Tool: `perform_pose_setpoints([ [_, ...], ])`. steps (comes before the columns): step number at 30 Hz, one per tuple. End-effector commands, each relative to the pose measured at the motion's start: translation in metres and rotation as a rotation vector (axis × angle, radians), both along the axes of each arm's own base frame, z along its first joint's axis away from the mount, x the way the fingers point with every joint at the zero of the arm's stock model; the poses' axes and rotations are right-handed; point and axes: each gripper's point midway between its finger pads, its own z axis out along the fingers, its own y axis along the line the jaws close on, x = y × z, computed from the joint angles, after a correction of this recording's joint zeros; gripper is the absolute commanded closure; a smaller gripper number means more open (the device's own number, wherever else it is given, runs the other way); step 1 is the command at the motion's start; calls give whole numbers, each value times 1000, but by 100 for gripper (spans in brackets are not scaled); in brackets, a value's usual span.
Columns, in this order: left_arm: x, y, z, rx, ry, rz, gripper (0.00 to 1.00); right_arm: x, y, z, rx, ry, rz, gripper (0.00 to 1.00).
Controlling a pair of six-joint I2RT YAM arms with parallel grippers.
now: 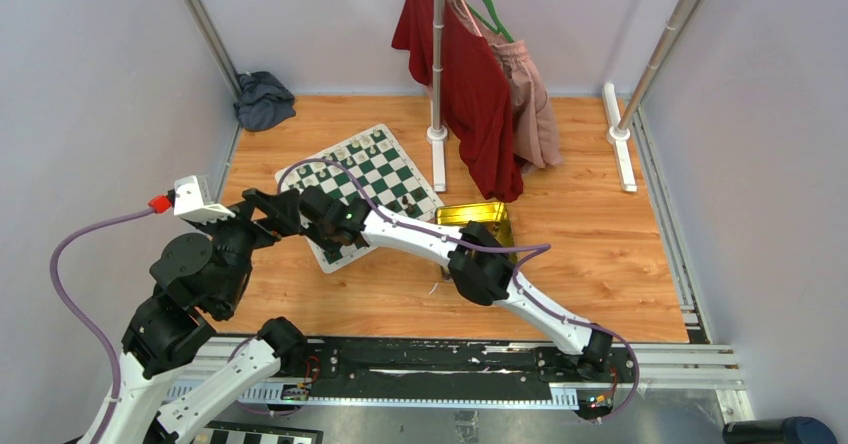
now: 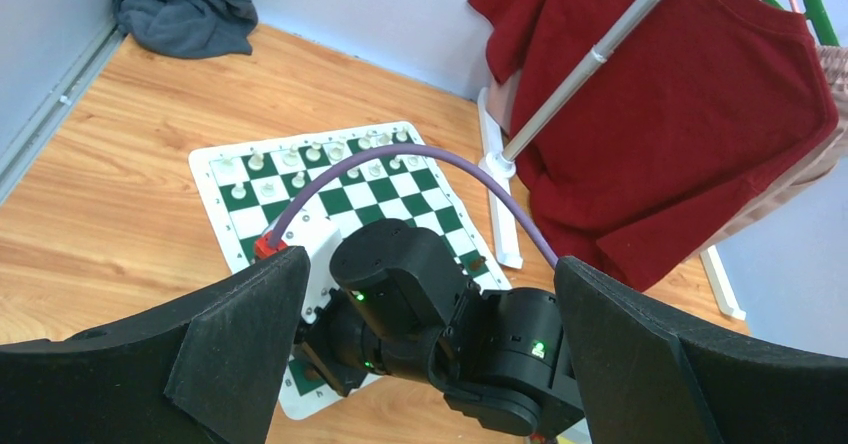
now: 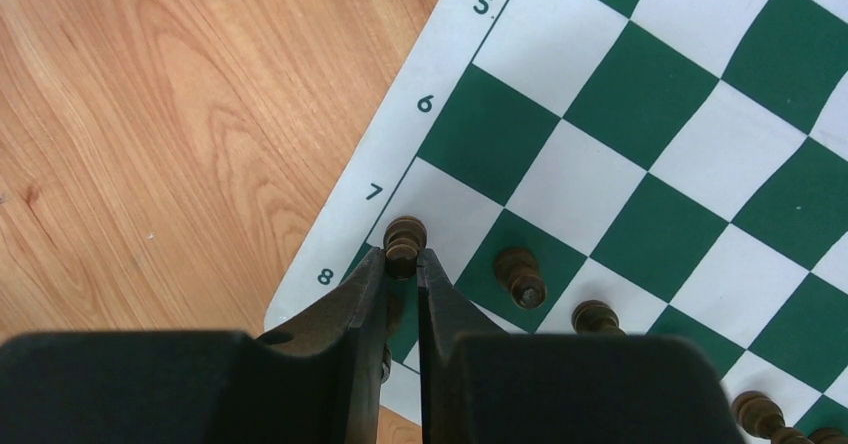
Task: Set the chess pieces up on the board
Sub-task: Place the chess piece on the chessboard.
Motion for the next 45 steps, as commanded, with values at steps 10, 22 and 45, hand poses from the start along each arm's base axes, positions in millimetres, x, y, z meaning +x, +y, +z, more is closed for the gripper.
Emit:
perform_pose_setpoints([
  [10, -4, 0, 16, -10, -48, -20, 0, 5, 6, 5, 17, -17, 6, 100],
  [22, -3, 0, 14, -3, -45, -22, 0, 9, 5, 7, 20, -20, 2, 78],
  [45, 0, -6, 15, -9, -41, -37, 0, 18, 3, 26, 49, -41, -2, 67],
])
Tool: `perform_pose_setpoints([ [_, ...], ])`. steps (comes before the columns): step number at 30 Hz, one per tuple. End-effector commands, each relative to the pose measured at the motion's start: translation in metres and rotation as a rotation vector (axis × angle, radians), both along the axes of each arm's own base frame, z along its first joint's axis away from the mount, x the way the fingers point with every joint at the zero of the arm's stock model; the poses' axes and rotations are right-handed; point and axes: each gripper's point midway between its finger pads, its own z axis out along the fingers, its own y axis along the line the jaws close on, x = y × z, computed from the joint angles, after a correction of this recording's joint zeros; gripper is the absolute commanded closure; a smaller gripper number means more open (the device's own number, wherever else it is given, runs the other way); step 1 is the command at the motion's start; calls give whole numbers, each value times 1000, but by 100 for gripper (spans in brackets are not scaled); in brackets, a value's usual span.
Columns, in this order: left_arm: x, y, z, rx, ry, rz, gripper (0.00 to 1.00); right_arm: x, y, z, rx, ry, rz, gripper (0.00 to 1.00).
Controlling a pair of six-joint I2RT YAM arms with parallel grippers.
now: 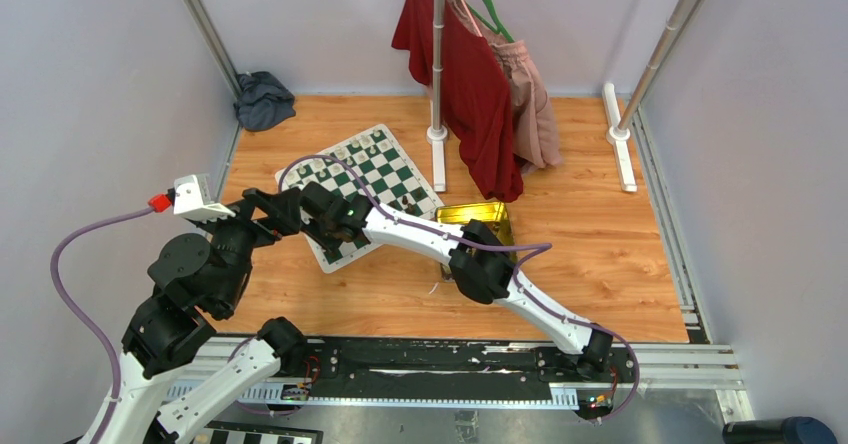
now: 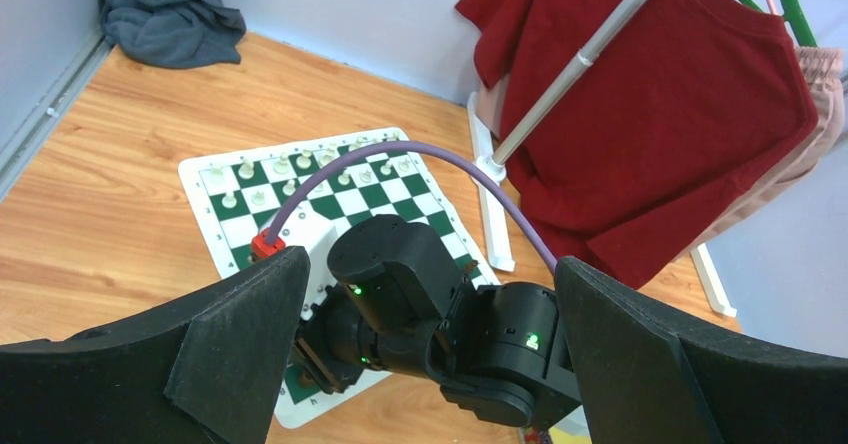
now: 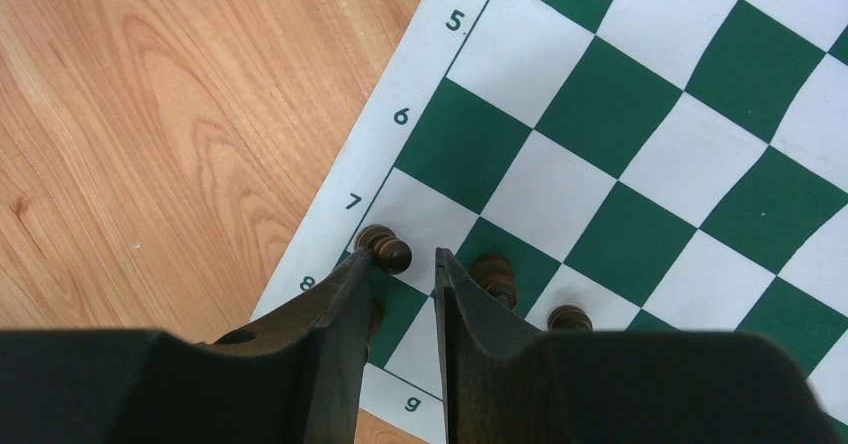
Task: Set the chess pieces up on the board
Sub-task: Place the chess piece on the chessboard.
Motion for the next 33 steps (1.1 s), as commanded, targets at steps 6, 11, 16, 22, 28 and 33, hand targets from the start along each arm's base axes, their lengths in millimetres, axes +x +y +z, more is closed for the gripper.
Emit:
perform_pose_setpoints([
  [6, -2, -2, 8, -15, -22, -18, 0, 7, 5, 22, 43, -22, 15, 70],
  [11, -2, -1, 7, -16, -23, -14, 0, 4, 7, 24, 51, -16, 21, 71],
  [16, -2, -2, 6, -17, -22, -16, 0, 0, 10, 26, 60, -10, 34, 73],
  [22, -3, -1, 8, -18, -26, -17, 0, -5, 13, 29, 68, -13, 47, 74],
  [28, -4, -1, 9, -20, -28, -21, 0, -7, 16, 36, 82, -17, 57, 74],
  [33, -4, -1, 8, -21, -28, -20, 0, -10, 16, 40, 83, -21, 64, 74],
])
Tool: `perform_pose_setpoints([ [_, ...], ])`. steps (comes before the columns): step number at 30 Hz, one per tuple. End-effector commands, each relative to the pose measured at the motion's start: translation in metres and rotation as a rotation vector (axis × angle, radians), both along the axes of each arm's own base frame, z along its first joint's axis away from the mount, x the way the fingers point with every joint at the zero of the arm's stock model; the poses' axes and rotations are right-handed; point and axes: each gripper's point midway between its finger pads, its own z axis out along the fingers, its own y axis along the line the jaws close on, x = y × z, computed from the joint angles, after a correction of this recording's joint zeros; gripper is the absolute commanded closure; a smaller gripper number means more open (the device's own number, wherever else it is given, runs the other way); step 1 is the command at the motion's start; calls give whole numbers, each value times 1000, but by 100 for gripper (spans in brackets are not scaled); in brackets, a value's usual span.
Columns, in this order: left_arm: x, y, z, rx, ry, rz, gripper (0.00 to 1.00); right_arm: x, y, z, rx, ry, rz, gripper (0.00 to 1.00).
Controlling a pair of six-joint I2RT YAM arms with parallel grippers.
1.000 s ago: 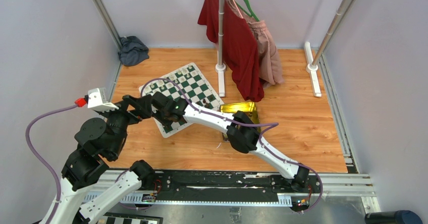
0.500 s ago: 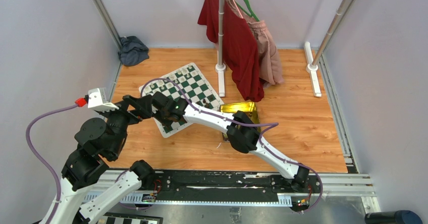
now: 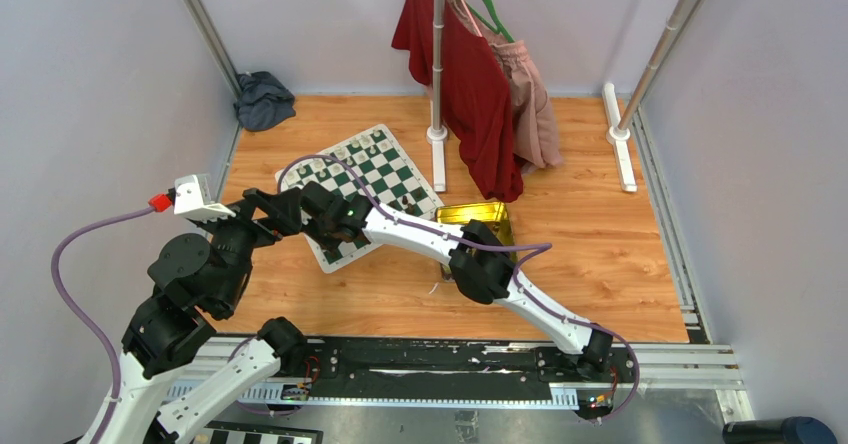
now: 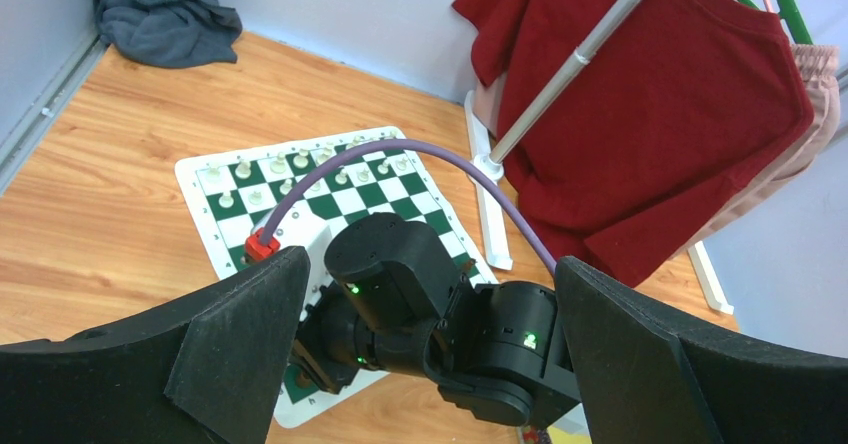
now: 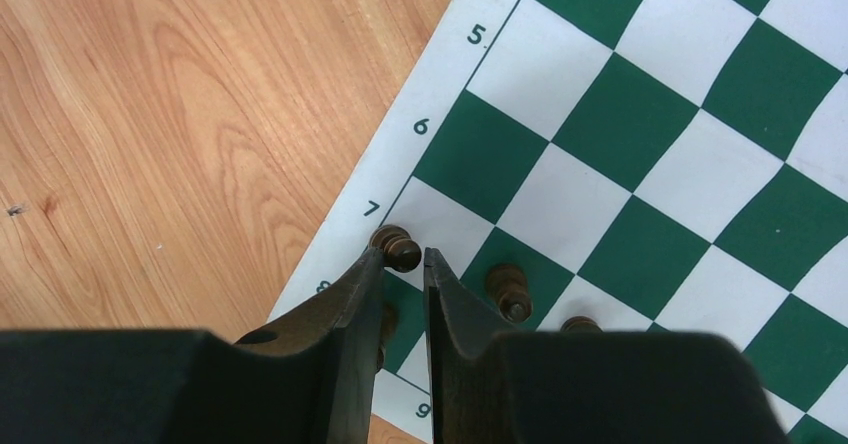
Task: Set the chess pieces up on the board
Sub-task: Place the chess piece on the chessboard.
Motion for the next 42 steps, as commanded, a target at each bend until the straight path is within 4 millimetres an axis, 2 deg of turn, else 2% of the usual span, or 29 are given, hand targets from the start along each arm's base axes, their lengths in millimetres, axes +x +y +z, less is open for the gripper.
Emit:
perform_pose_setpoints([
  [1, -4, 0, 8, -21, -27, -14, 0, -5, 9, 39, 58, -40, 39, 74],
  [15, -6, 5, 10, -27, -35, -1, 0, -16, 10, 52, 65, -53, 61, 74],
  [24, -7, 10, 13, -21, -36, 23, 0, -20, 3, 63, 55, -72, 58, 74],
  [28, -6, 10, 13, -21, -27, 29, 0, -16, -7, 79, 58, -101, 31, 74],
  [34, 3, 0, 3, -8, 36, 20, 0, 0, -40, 110, 55, -163, -54, 75],
  [38, 12, -9, -11, 28, 93, 15, 0, 20, -82, 120, 39, -184, -164, 76],
  [39, 14, -12, -16, 39, 110, 14, 0, 27, -94, 130, 52, -193, -203, 76],
  [40, 16, -13, -20, 45, 122, 14, 0, 29, -105, 125, 35, -191, -230, 76],
  [42, 22, -18, -34, 70, 163, 17, 0, 39, -130, 131, 33, -213, -295, 76],
])
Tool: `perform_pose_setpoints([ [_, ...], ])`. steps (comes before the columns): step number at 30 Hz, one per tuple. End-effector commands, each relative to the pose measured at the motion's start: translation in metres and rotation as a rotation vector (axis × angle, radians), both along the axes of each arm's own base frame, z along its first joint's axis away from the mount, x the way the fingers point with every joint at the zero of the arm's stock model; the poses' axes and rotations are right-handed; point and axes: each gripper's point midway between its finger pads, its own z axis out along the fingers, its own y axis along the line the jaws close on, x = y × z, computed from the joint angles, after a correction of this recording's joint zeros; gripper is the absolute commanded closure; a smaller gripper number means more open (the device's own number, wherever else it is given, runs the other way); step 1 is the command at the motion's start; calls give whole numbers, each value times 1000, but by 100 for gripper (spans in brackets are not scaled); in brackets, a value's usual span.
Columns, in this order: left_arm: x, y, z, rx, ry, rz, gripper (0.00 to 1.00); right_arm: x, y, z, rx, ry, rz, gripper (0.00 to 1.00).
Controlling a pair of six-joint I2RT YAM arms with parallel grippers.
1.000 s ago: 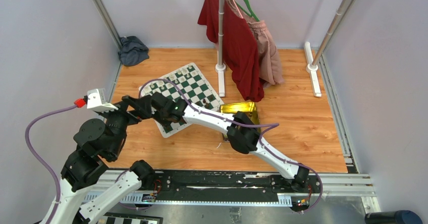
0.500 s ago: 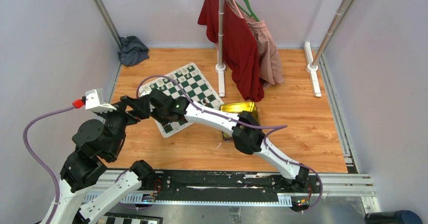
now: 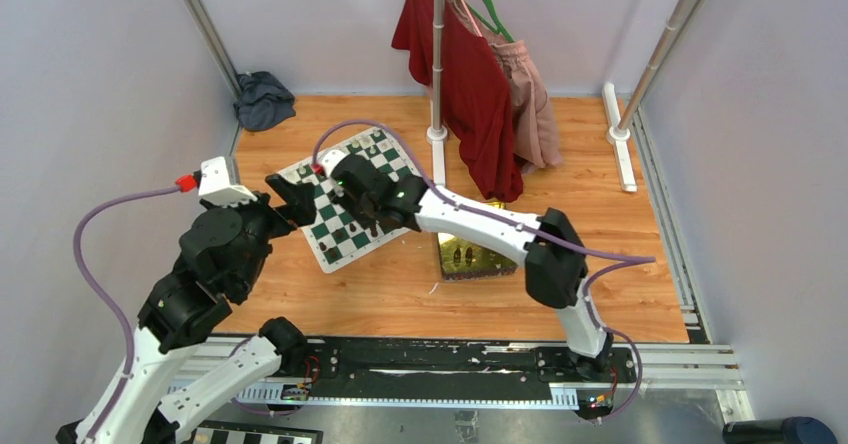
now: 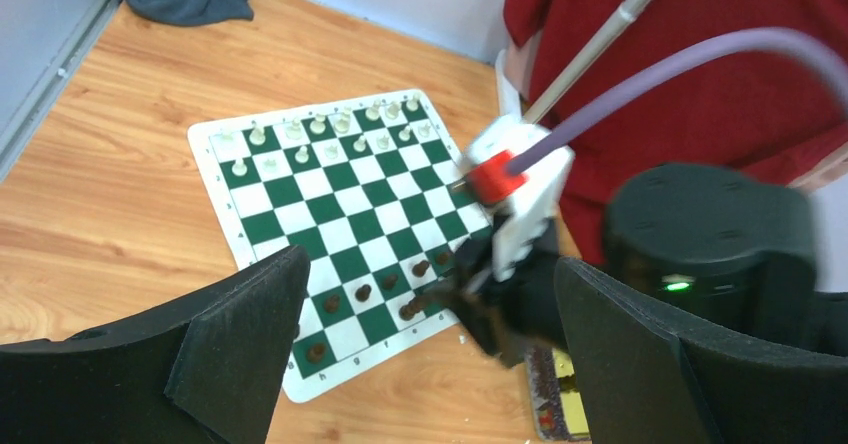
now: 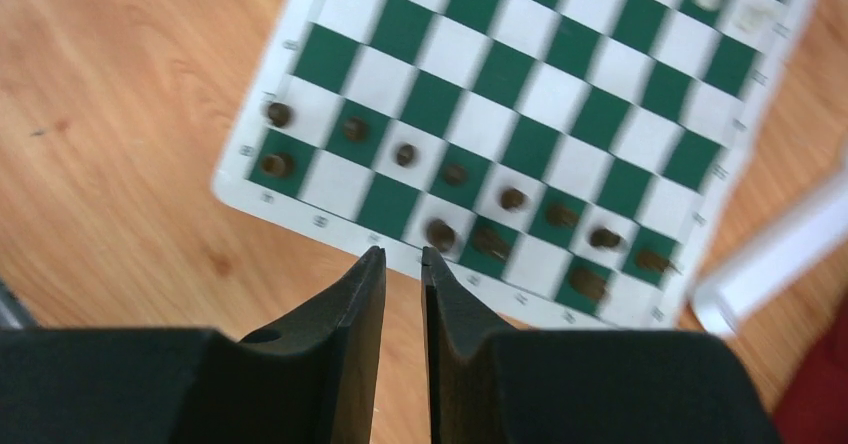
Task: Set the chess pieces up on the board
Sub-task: Place the chess piece on the chessboard, then adjust the chess piece on the chessboard.
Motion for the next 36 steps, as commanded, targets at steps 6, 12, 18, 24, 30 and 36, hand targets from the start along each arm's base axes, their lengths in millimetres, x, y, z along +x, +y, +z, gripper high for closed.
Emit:
perform_pose_setpoints([
  [6, 18, -18, -68, 60, 181, 17, 0, 57, -124, 28, 28, -64, -377, 75],
  [12, 23, -25, -108, 83, 278, 34, 0, 68, -185, 30, 30, -74, -512, 75],
  [18, 26, -26, -149, 93, 369, 79, 2, 68, -223, 31, 35, -92, -587, 75],
  [24, 24, -25, -193, 97, 481, 147, 10, 65, -242, 28, 43, -88, -604, 75],
  [30, 22, -19, -224, 63, 548, 218, 24, 62, -252, 25, 44, -80, -603, 75],
  [36, 21, -5, -248, 20, 595, 275, 30, 58, -256, 23, 42, -74, -596, 75],
])
